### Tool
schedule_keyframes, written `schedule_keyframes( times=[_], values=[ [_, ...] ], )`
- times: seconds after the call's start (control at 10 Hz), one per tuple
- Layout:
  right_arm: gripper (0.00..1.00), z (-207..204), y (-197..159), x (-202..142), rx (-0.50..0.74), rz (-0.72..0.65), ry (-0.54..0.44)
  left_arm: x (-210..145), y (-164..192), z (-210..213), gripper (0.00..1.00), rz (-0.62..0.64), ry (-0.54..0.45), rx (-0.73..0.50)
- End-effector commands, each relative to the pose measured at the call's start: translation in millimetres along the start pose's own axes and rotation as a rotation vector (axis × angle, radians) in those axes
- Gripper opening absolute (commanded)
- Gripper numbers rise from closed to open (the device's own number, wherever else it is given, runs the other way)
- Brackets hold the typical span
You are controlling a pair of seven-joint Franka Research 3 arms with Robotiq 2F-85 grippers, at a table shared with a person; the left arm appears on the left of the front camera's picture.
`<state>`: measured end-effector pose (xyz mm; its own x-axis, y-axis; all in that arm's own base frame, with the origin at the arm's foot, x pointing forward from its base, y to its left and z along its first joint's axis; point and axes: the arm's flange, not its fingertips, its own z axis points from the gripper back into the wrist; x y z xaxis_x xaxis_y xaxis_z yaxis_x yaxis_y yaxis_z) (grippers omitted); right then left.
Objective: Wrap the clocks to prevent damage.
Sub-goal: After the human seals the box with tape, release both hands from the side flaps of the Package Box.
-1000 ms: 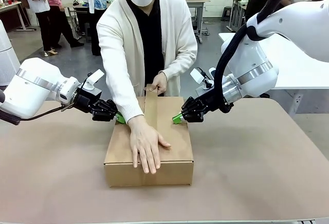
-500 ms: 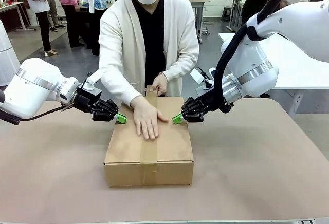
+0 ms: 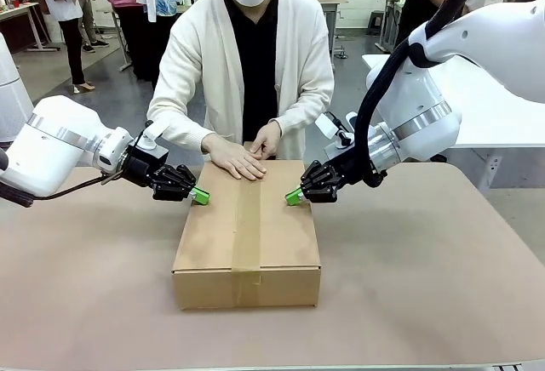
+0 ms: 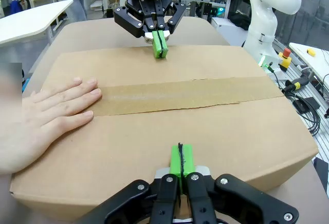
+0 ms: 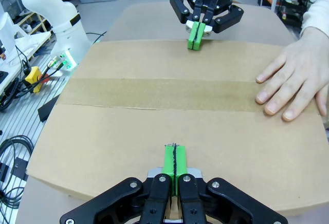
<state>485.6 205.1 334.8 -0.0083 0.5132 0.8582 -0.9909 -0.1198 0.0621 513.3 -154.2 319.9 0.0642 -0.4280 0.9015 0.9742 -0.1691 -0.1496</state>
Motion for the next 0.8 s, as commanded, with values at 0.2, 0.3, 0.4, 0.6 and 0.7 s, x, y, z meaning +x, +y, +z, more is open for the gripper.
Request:
schedule_keyframes(
  times=[0.2,0.3,0.4,0.6,0.7],
  values=[
    [0.01,-1.4,-0.1,-1.8,0.001,-0.012,0.001,-2.2,0.2,-2.3,0.00,-0.005,0.007,0.005],
    [0.01,-1.4,-0.1,-1.8,0.001,-0.012,0.001,-2.2,0.2,-2.3,0.00,-0.005,0.007,0.005],
    [0.01,-1.4,-0.1,-1.8,0.001,-0.012,0.001,-2.2,0.2,-2.3,0.00,-0.005,0.007,0.005],
    [0.01,-1.4,-0.1,-1.8,0.001,-0.012,0.001,-2.2,0.2,-2.3,0.00,-0.005,0.007,0.005],
    [0.01,-1.4,-0.1,-1.8,0.001,-0.012,0.001,-2.2,0.2,-2.3,0.00,-0.005,0.007,0.005]
  ],
)
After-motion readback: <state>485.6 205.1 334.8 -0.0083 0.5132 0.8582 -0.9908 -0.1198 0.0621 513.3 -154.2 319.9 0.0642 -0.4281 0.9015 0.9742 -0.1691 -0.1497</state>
